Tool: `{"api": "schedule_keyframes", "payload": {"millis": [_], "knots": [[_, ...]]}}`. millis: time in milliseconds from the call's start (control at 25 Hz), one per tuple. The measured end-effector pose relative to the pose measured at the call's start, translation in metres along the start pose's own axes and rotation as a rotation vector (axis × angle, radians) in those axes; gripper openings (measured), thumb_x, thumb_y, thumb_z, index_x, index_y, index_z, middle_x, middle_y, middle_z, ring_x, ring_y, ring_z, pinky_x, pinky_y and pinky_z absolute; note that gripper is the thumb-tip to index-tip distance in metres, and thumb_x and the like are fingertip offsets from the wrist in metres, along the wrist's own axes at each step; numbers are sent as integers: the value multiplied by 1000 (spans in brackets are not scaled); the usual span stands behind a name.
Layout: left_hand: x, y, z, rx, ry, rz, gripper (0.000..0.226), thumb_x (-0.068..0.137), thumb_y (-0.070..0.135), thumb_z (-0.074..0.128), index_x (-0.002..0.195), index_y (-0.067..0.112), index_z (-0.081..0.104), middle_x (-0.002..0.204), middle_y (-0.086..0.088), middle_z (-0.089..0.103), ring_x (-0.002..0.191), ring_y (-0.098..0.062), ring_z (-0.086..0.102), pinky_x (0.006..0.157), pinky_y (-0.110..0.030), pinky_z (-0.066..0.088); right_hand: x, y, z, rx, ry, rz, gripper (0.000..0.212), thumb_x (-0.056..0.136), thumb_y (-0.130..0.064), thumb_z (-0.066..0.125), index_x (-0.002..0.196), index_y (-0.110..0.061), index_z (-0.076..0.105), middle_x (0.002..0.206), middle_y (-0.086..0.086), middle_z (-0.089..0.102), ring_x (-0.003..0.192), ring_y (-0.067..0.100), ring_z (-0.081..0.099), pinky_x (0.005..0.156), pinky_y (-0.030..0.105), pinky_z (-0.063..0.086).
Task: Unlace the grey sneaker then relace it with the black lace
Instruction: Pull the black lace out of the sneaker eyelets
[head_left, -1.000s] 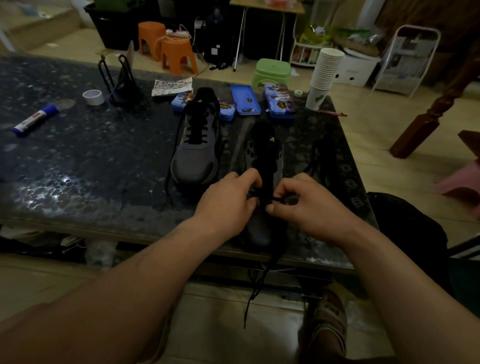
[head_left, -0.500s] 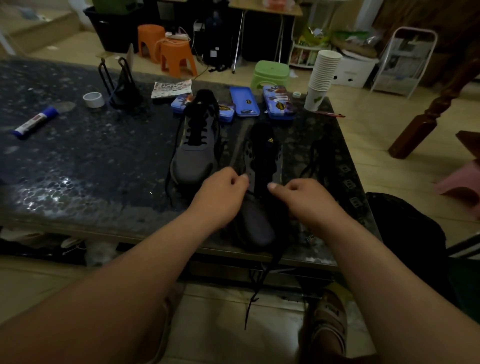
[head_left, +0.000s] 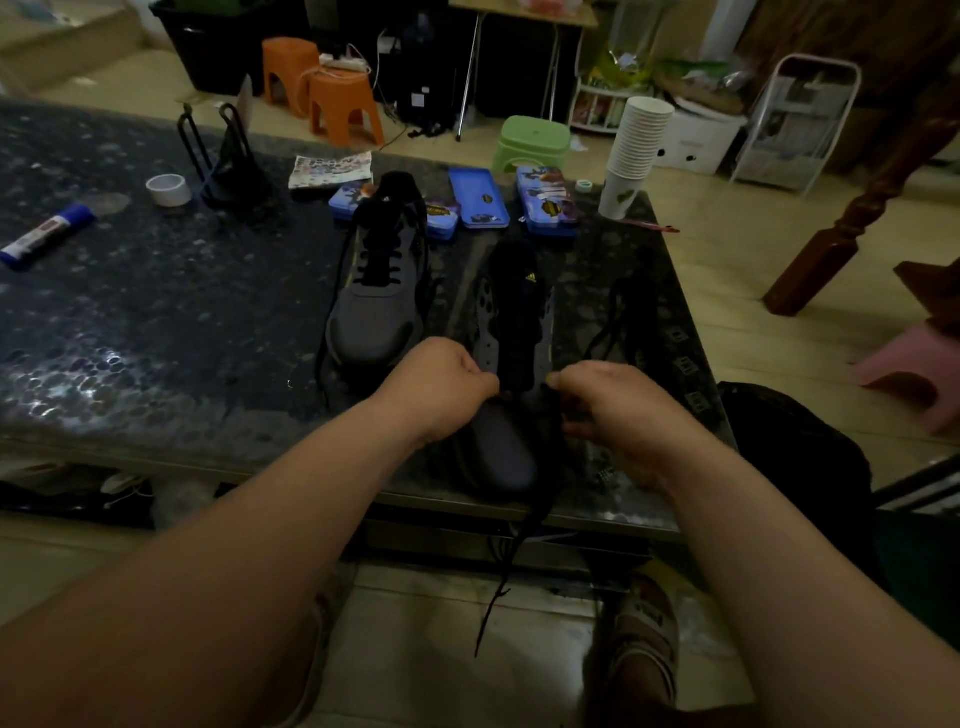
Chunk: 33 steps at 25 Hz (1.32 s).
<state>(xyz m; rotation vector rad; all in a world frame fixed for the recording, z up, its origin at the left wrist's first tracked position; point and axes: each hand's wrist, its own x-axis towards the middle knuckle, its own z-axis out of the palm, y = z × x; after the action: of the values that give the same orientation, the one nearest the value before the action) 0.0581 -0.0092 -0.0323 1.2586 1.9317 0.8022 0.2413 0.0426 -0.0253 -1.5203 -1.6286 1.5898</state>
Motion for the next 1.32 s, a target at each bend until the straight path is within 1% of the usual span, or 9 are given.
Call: {"api": "schedule_keyframes", "payload": {"millis": [120, 240, 400, 640, 840, 920, 1080, 1200, 1320], "knots": [[-3, 2, -13, -148, -72, -64, 22, 77, 26, 74, 62, 19, 61, 58, -3, 48, 56, -14, 44, 58, -24, 36, 7, 1, 11, -106, 110, -40, 69, 65, -71, 68, 93, -8, 71, 98, 13, 77, 96, 33, 73, 94, 57, 57], [-7, -1, -20, -418, -198, -143, 22, 72, 29, 67, 53, 23, 57, 59, 1, 48, 66, -17, 45, 76, -38, 40, 12, 4, 12, -188, 169, -95, 41, 84, -51, 77, 85, -12, 66, 81, 7, 71, 80, 27, 68, 73, 42, 55], [-3, -6, -3, 3, -11, -17, 40, 81, 51, 75, 73, 17, 57, 66, -3, 54, 65, -19, 51, 65, -33, 40, 10, 7, 12, -261, 163, -124, 26, 92, -34, 75, 81, -11, 70, 66, 0, 63, 63, 16, 58, 59, 29, 43], [1, -8, -4, 148, 18, 50, 27, 93, 36, 75, 85, 18, 56, 79, 0, 60, 72, -15, 53, 59, -31, 36, -5, 6, -10, 260, -60, -18, 25, 94, -3, 53, 71, -11, 61, 109, 26, 70, 107, 22, 64, 102, 45, 51], [0, -3, -19, -244, -162, -19, 39, 92, 8, 60, 56, 23, 54, 63, -1, 49, 66, -20, 47, 62, -29, 41, 4, 5, -2, -81, 114, -55, 53, 84, -60, 69, 94, -8, 70, 96, 10, 74, 87, 23, 69, 84, 46, 55], [-4, -5, -24, -488, -255, -96, 36, 92, 10, 54, 59, 23, 57, 67, 1, 54, 70, -17, 52, 73, -33, 53, 4, 4, 2, -280, 170, -100, 53, 87, -60, 72, 96, -8, 70, 92, 10, 74, 84, 23, 69, 78, 40, 56], [-10, -5, -3, 169, -25, 69, 30, 94, 41, 70, 81, 22, 51, 77, 5, 58, 69, -12, 54, 58, -28, 37, 0, 2, 2, -422, 139, -159, 30, 96, -36, 70, 85, -8, 70, 70, 4, 64, 63, 15, 56, 60, 31, 45], [-10, -5, 15, 331, 105, 202, 37, 101, 37, 62, 73, 25, 41, 75, 8, 48, 72, -16, 50, 58, -33, 30, -14, -2, -11, -68, 30, -76, 24, 96, -19, 64, 74, -10, 66, 83, 12, 72, 79, 26, 66, 83, 51, 58], [-7, -10, 12, 219, 133, 157, 38, 106, 38, 51, 74, 17, 48, 72, 0, 53, 72, -22, 52, 60, -35, 30, -44, -15, -33, 332, -52, -107, 31, 99, -2, 48, 71, -9, 58, 109, 19, 76, 105, 28, 74, 97, 41, 58]]}}
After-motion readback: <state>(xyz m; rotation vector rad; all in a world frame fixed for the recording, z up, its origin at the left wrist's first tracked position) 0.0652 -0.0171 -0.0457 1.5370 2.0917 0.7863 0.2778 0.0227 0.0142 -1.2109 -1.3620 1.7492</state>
